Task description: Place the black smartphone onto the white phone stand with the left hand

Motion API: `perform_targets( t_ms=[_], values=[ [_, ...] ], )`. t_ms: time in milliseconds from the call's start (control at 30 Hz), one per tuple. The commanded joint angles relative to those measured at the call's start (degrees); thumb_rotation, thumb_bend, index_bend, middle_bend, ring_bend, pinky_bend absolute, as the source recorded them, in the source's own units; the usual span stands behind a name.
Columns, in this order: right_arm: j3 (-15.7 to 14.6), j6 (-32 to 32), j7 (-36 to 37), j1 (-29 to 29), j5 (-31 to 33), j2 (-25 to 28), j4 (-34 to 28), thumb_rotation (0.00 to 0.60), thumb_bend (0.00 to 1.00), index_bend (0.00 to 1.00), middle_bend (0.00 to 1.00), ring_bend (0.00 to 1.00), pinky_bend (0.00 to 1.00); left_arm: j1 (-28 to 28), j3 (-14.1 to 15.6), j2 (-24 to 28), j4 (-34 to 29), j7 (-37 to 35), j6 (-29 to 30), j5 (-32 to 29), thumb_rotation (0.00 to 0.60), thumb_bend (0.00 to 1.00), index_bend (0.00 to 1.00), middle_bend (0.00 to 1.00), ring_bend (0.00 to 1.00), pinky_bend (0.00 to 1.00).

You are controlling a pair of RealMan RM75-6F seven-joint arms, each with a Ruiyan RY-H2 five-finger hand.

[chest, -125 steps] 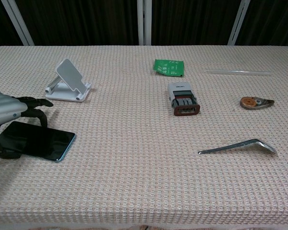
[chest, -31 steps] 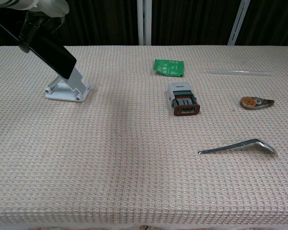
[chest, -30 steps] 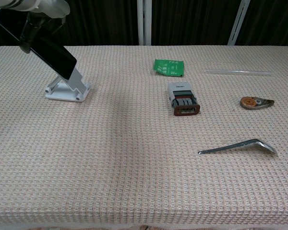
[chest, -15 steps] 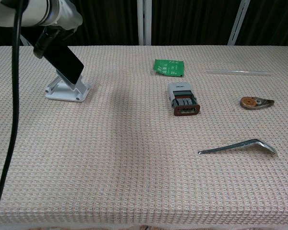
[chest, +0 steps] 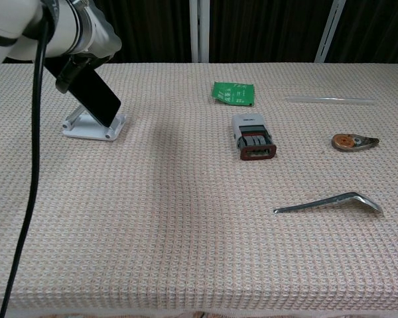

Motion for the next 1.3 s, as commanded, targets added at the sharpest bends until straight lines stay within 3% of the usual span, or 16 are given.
perform_targets(
  t_ms=[33, 233, 933, 1300],
  values=[
    [0.0, 0.0, 0.0, 0.0, -0.1, 0.0, -0.1, 0.6, 0.3, 0.0, 0.0, 0.0, 0.0, 0.2, 0.3, -0.6, 0.3, -0.2, -0.4, 1.3, 0.6, 0.33, 0.67, 0.65, 0.56, 0.54],
    [-0.1, 0.5, -0.2, -0.4, -0.1, 0.5, -0.7, 0.6, 0.31, 0.0, 0.0, 0.0, 0.0, 0.7, 1.7, -1.1, 0.1, -0.3, -1.3, 4.5, 0.6, 0.33, 0.67, 0.65, 0.55, 0.51],
    [-0.1, -0.2, -0.7, -0.3, -0.2, 0.7, -1.0, 0.6, 0.32, 0.0, 0.0, 0.0, 0.0, 2.2, 2.9, 0.3, 0.8, 0.5, -5.3, 4.6, 0.6, 0.33, 0.65, 0.63, 0.54, 0.47],
    [0.0, 0.1, -1.3, -0.6, 0.0, 1.3, -1.5, 0.6, 0.32, 0.0, 0.0, 0.0, 0.0, 2.9, 4.3, -0.2, 1.7, -1.5, -7.6, 7.7, 0.6, 0.33, 0.65, 0.63, 0.54, 0.47]
  ],
)
